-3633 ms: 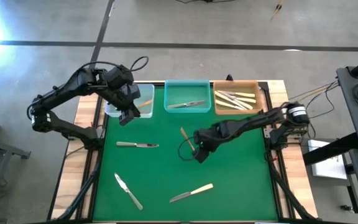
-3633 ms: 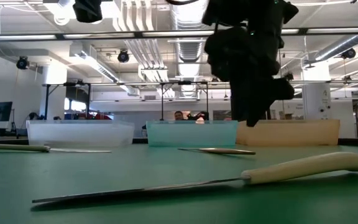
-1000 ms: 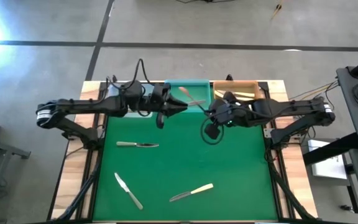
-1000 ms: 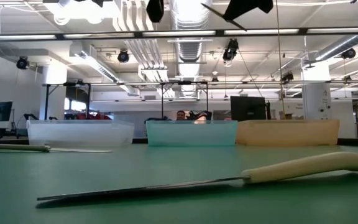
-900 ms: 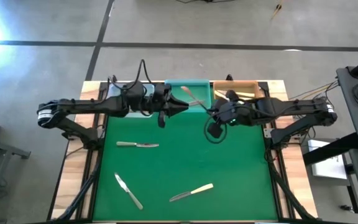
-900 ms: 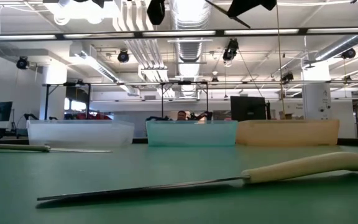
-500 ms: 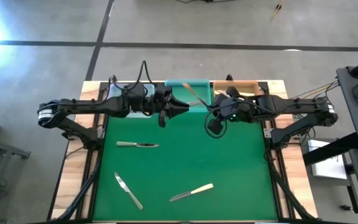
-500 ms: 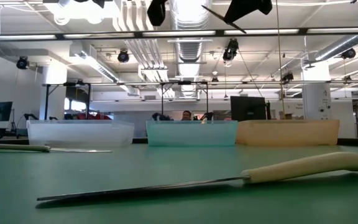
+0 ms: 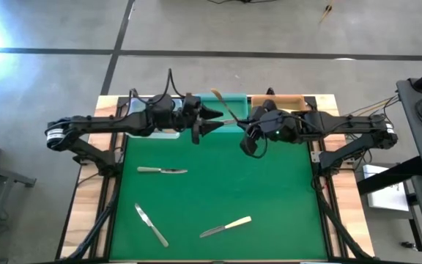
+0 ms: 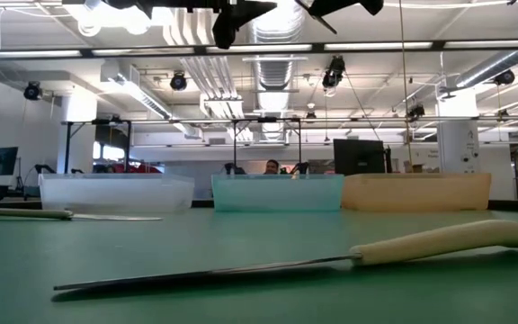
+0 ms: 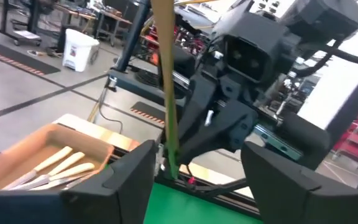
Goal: Sort silverware by color (type)
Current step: Put the brown table knife into the white bin
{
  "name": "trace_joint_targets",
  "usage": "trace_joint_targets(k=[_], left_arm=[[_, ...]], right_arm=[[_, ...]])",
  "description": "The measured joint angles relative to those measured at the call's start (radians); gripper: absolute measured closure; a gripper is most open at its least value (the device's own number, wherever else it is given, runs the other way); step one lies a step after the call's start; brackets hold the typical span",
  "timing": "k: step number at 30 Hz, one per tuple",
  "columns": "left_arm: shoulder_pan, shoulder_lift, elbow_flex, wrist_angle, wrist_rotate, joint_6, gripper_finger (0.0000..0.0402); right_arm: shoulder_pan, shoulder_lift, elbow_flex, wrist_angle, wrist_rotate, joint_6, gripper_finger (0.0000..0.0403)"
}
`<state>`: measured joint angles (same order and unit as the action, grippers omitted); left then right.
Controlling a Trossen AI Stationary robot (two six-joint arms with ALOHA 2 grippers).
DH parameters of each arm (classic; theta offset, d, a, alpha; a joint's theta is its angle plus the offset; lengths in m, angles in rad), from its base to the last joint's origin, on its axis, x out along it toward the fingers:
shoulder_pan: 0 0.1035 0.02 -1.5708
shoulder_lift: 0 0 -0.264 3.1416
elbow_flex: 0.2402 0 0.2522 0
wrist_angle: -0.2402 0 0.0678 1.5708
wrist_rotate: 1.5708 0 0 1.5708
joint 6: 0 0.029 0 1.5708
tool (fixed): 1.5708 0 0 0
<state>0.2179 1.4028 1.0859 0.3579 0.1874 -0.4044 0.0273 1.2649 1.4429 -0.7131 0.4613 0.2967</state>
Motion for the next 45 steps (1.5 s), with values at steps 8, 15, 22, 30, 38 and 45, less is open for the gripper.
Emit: trace_joint_targets(k=[8,15,22,30,38,45], left_arm=[[0.0,0.014,0.0,0.033,-0.048,0.031,0.0168],[0.0,0.016,0.0,0.057,-0.059,0.03,0.0168],[0.0,0.02,0.0,0.08,-0.075,0.03,0.0167],[0.0,0.02,0.0,0.112,-0.075,0.057,0.0173],[-0.001,0.02,0.0,0.112,-0.075,0.025,0.0325],[-0.001,0.02,0.0,0.122,-0.093,-0.039,0.0395]], right_arm=[[0.0,0.001,0.0,0.026,-0.043,0.017,0.039],[0.0,0.001,0.0,0.077,-0.078,0.0,0.039],[-0.002,0.018,0.001,0.118,-0.124,-0.024,0.039],[-0.002,0.04,0.001,0.128,-0.148,-0.035,0.039],[-0.002,0.039,0.001,0.125,-0.147,-0.031,0.039],[-0.003,0.037,0.001,0.127,-0.139,-0.026,0.039]])
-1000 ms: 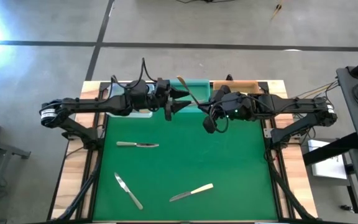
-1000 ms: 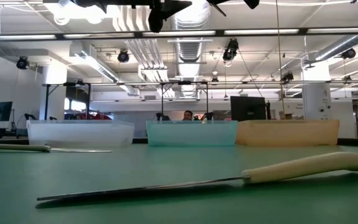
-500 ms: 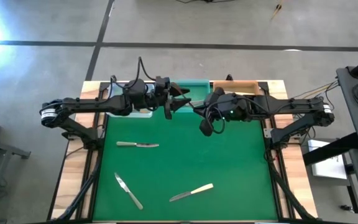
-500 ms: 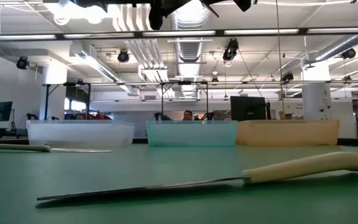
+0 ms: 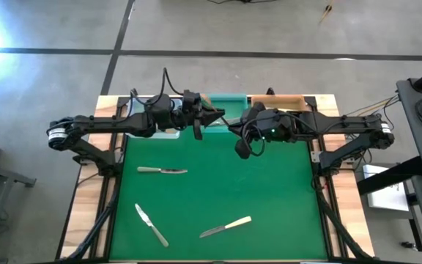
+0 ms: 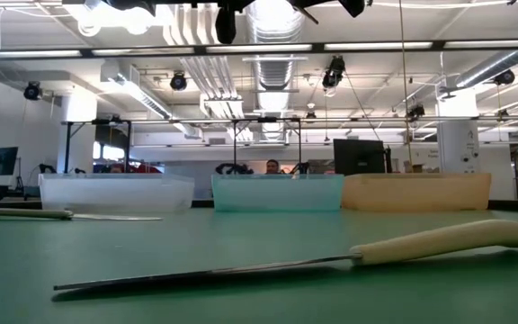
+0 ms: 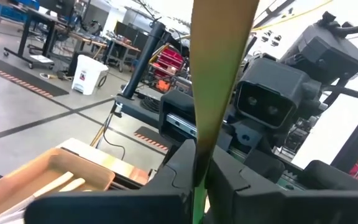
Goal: Sort silverware by color (type)
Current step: Put the brown table knife into the white bin
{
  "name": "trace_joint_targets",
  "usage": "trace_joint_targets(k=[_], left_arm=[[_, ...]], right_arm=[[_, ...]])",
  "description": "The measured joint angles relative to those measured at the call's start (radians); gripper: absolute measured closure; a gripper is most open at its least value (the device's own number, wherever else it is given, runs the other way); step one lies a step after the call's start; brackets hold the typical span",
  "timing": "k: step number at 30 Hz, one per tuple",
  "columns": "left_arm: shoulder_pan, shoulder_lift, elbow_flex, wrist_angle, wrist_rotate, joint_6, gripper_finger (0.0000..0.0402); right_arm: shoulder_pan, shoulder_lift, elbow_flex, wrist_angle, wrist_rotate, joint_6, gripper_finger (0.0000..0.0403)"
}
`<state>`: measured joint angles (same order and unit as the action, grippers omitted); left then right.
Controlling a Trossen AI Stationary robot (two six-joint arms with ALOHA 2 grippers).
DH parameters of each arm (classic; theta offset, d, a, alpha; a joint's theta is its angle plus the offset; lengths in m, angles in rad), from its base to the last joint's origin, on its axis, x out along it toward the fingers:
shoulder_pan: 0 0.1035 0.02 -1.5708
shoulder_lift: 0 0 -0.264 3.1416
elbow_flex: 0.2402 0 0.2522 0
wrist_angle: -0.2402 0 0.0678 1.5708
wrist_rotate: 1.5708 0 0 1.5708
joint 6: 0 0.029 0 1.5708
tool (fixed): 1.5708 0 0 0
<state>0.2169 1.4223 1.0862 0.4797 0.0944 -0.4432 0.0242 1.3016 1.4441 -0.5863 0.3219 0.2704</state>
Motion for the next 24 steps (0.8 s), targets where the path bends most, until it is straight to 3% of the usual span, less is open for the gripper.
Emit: trace_joint_targets(k=[7,18,24], left_arm=[[0.002,0.0,0.0,0.0,-0.01,-0.012,0.0398],[0.068,-0.015,0.0,-0.017,-0.049,-0.034,0.0401],[0.232,-0.09,0.0,-0.266,-0.058,0.016,0.0401]], right_arm=[[-0.005,-0.002,0.0,0.0,0.034,0.003,0.0378],[-0.005,-0.006,0.0,0.001,0.045,0.009,0.0237],[-0.005,-0.016,0.0,-0.013,0.045,0.01,0.0202]])
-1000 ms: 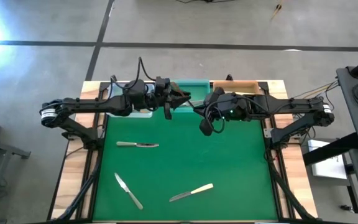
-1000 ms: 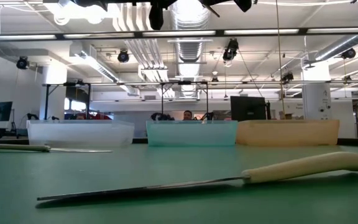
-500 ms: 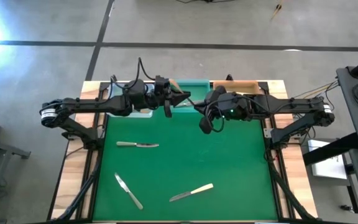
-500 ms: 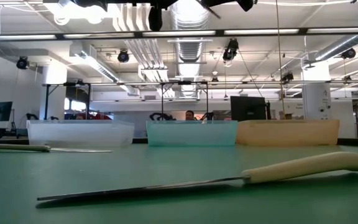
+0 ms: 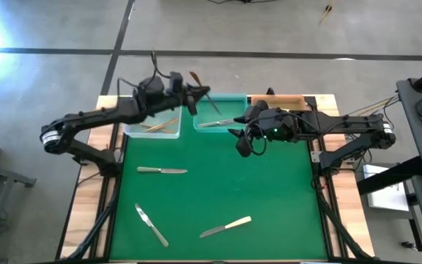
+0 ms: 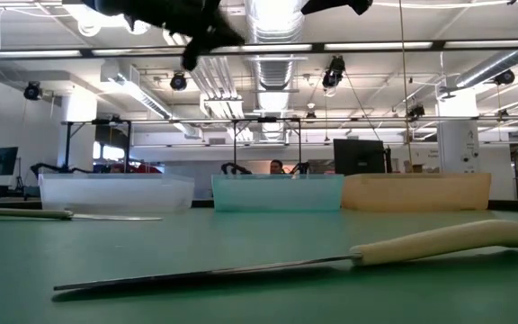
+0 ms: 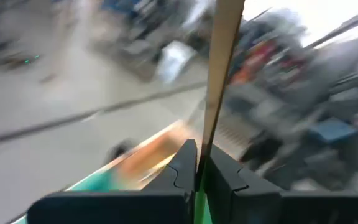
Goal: Sort silverware by color (type)
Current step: Put the brown table knife into the white bin, then put the yellow table knife into the orange bin
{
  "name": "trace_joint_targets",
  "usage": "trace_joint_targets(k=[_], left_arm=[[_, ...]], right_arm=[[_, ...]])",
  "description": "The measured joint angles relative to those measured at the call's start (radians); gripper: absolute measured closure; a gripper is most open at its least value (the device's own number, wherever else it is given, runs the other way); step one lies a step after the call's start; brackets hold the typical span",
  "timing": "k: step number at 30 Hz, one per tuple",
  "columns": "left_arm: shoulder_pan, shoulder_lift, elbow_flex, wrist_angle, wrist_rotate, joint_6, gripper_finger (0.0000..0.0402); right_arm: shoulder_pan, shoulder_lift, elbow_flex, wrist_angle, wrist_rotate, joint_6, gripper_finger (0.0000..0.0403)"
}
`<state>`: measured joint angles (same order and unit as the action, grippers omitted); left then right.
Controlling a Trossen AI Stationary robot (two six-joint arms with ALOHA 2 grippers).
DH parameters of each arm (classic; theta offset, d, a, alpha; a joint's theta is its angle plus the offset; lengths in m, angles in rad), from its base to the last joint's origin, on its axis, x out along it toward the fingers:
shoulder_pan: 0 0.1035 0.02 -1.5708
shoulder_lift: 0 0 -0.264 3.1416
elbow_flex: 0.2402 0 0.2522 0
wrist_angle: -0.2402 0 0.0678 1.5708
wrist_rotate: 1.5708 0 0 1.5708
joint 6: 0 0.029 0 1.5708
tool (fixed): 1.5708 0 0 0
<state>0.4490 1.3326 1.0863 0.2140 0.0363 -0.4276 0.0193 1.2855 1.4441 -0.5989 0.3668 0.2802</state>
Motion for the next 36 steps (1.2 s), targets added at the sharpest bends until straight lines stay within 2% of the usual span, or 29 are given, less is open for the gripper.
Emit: trace_joint_targets(k=[3,8,13,17,30,32,36], left_arm=[[0.083,-0.048,0.0,-0.261,-0.047,0.051,0.0401],[0.191,-0.096,0.0,-0.714,-0.185,0.136,0.0401],[0.228,-0.086,0.0,-0.984,-0.279,0.198,0.0401],[0.229,-0.051,-0.001,-1.042,-0.359,0.234,0.0401],[0.229,0.053,-0.001,-1.105,-0.366,0.262,0.0367],[0.229,0.057,0.004,-1.107,-0.347,0.263,0.036],[0.228,0.057,0.061,-1.107,-0.241,0.265,0.035]], right_arm=[[0.0,-0.004,0.0,-0.025,0.0,0.001,0.0201],[-0.001,-0.003,0.0,-0.084,0.001,0.015,0.021],[-0.018,0.0,0.0,-0.084,0.0,0.007,0.022],[-0.036,0.0,0.0,-0.084,0.002,0.0,0.0226],[-0.04,0.0,0.0,-0.133,-0.001,0.009,0.0227],[-0.04,0.0,0.0,-0.185,-0.009,0.02,0.0227],[-0.052,0.0,0.0,-0.31,-0.066,0.107,0.0226]])
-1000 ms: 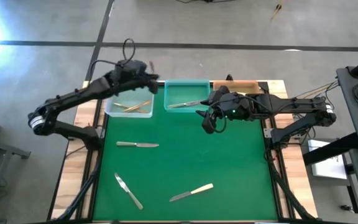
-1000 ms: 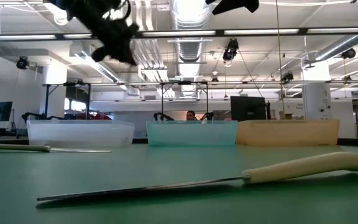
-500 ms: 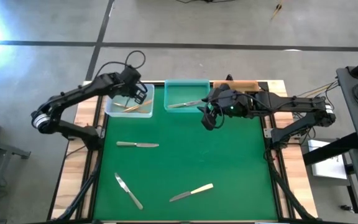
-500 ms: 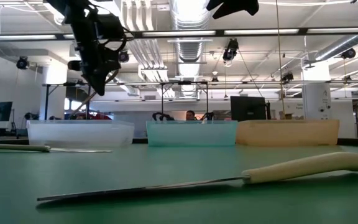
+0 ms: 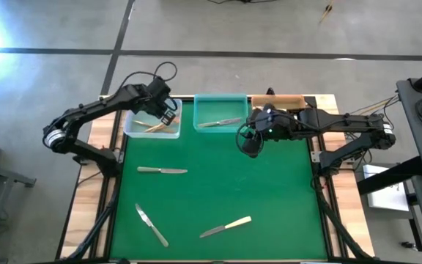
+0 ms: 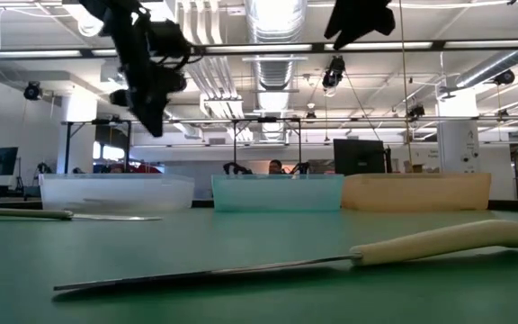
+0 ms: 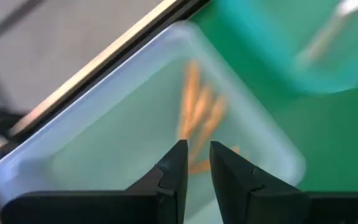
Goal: Sort silverware by color (type)
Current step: Put the yellow table knife into the orange bin
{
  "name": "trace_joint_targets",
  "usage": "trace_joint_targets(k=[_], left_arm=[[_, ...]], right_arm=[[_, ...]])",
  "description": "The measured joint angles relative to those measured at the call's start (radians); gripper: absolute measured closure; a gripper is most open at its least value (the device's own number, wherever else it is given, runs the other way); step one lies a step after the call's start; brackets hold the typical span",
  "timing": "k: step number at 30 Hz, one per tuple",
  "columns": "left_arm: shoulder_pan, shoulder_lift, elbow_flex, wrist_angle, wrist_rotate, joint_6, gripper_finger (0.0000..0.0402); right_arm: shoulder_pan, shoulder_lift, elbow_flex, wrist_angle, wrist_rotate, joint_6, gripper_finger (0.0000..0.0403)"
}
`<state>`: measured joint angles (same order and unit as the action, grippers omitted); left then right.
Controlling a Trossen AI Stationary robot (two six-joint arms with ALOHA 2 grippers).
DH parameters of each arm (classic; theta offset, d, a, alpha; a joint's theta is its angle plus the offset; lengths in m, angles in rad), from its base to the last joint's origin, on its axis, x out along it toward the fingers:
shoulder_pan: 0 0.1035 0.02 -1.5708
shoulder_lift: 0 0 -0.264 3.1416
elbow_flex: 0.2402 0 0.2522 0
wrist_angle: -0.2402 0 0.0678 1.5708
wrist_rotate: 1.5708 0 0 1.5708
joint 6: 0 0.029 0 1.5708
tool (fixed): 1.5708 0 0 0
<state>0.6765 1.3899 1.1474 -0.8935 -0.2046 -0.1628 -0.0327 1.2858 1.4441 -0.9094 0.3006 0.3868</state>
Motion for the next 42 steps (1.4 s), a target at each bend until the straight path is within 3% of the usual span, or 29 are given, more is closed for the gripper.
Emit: trace_joint_targets(k=[3,8,10,13,17,20,25,30,33,39,42], left_arm=[[-0.002,0.0,0.082,0.002,0.178,0.013,0.0348],[-0.054,-0.002,0.208,0.056,0.67,-0.031,0.0348],[-0.114,-0.003,0.236,0.052,0.741,-0.06,0.0348],[-0.229,-0.005,0.248,-0.018,0.72,-0.079,0.0348],[-0.38,-0.02,0.234,-0.237,0.687,-0.082,0.0348],[-0.504,-0.038,0.218,-0.333,0.576,-0.103,0.0348],[-0.712,-0.065,0.21,-0.324,0.529,-0.137,0.0348],[-0.898,-0.073,0.214,-0.274,0.48,-0.154,0.0348],[-0.977,-0.077,0.216,-0.259,0.415,-0.201,0.0348],[-1.05,-0.079,0.217,-0.258,0.322,-0.223,0.0348],[-1.053,-0.079,0.217,-0.255,0.317,-0.242,0.0348]], right_arm=[[-0.016,0.0,0.0,-0.055,-0.046,0.03,0.0225],[-0.018,0.006,0.0,-0.112,-0.103,0.002,0.0225],[-0.018,0.019,-0.002,-0.147,-0.131,-0.023,0.0225],[-0.018,0.052,-0.022,-0.194,-0.178,-0.052,0.0226],[-0.007,0.112,-0.068,-0.205,-0.308,-0.045,0.0234],[0.031,0.171,-0.097,-0.202,-0.385,-0.016,0.0241],[0.168,0.287,-0.128,-0.16,-0.512,0.017,0.0252],[0.371,0.401,-0.119,-0.001,-0.701,0.023,0.0262],[0.472,0.465,-0.061,0.039,-0.66,0.043,0.0268],[0.562,0.587,0.037,0.036,-0.394,-0.047,0.0272],[0.563,0.646,0.053,0.031,-0.379,-0.039,0.0271]])
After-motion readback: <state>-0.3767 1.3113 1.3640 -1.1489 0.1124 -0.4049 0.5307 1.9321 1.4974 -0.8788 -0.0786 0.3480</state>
